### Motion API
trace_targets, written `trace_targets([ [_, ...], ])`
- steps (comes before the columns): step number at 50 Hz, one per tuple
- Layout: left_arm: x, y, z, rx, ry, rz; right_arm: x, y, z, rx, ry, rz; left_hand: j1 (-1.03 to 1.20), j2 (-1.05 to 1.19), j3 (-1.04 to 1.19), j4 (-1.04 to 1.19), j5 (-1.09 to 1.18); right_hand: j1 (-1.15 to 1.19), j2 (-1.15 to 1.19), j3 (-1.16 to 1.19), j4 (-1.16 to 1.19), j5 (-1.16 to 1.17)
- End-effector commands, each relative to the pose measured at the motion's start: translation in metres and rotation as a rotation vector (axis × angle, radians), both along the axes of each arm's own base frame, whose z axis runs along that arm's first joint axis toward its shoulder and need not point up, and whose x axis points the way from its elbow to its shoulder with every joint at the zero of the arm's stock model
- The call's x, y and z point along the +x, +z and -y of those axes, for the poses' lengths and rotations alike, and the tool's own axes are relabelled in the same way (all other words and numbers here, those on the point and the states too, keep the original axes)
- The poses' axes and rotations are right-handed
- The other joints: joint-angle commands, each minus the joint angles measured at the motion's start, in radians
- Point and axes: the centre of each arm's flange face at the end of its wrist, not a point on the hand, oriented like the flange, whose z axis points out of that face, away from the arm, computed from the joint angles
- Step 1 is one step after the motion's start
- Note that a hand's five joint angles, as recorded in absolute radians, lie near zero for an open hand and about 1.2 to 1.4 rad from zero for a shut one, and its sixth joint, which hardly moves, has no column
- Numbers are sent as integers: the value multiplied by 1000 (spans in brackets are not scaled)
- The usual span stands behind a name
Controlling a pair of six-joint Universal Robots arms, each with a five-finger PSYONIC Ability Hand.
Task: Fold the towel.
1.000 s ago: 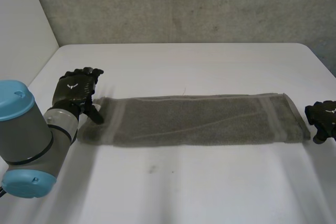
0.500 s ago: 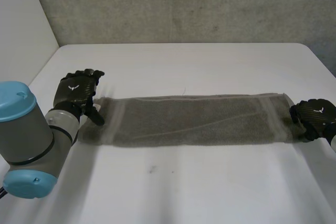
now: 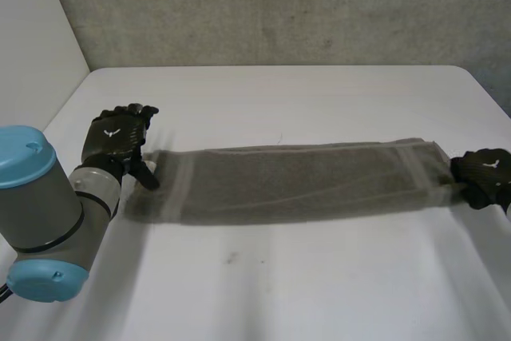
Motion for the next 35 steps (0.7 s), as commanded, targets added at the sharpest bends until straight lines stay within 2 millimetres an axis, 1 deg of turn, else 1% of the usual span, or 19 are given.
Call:
trace_targets([
  [1,0,0,0,-3,1,-1,-66,16,22,-51,-238,-72,1,9,8,8,-29,67,103,64,57,73],
  [6,1,2,0,-7,1,-2,-102,32,31,-108,-323,-169,1,9,8,8,-29,67,103,64,57,73],
  [11,1,2,0,-9,4,-3,-104,41,33,-134,-317,-215,1,9,8,8,-29,67,103,64,57,73],
  [14,1,2,0,-7,4,-2,-87,56,34,-161,-278,-212,1,9,8,8,-29,67,103,64,57,73],
  [16,1,2,0,-9,4,-3,-31,83,31,-231,-149,-197,1,9,8,8,-29,67,103,64,57,73],
  [17,1,2,0,-8,5,-4,-31,83,31,-232,-149,-197,1,9,8,8,-29,67,103,64,57,73],
  [19,1,2,0,-8,5,-4,25,97,22,-272,-30,-164,1,9,8,8,-29,67,103,64,57,73],
  [20,1,2,0,-9,4,-3,25,97,21,-272,-30,-164,1,9,8,8,-29,67,103,64,57,73],
  [21,1,2,0,-9,4,-3,49,102,16,-292,18,-153,1,9,8,8,-29,67,103,64,57,73],
  [22,1,2,0,-8,5,-4,50,102,16,-292,18,-153,1,9,8,8,-29,67,103,64,57,73],
  [24,1,2,0,-8,5,-4,106,107,-2,-324,134,-133,1,9,8,8,-29,67,103,64,57,73],
  [25,1,2,0,-8,5,-4,107,107,-3,-324,134,-133,1,9,8,8,-29,67,103,64,57,73],
  [27,1,2,0,-7,5,-4,173,103,-33,-338,290,-110,1,9,8,8,-29,67,103,64,57,73],
  [28,1,2,0,-7,5,-4,174,103,-33,-338,291,-110,1,9,8,8,-29,67,103,64,57,73],
  [29,1,2,0,-7,5,-4,200,99,-49,-338,358,-100,1,9,8,8,-29,67,103,64,57,73],
  [30,1,2,1,-8,6,-4,200,99,-49,-338,358,-100,1,9,8,8,-29,67,103,64,57,73],
  [32,1,2,1,-8,5,-4,246,87,-83,-331,487,-84,1,9,8,8,-29,67,103,64,57,73],
  [33,1,2,1,-8,5,-4,246,87,-83,-331,488,-84,1,9,8,8,-29,67,103,64,57,73],
  [35,1,2,1,-8,5,-4,281,67,-114,-302,599,-78,1,9,8,8,-29,67,103,64,57,73],
])
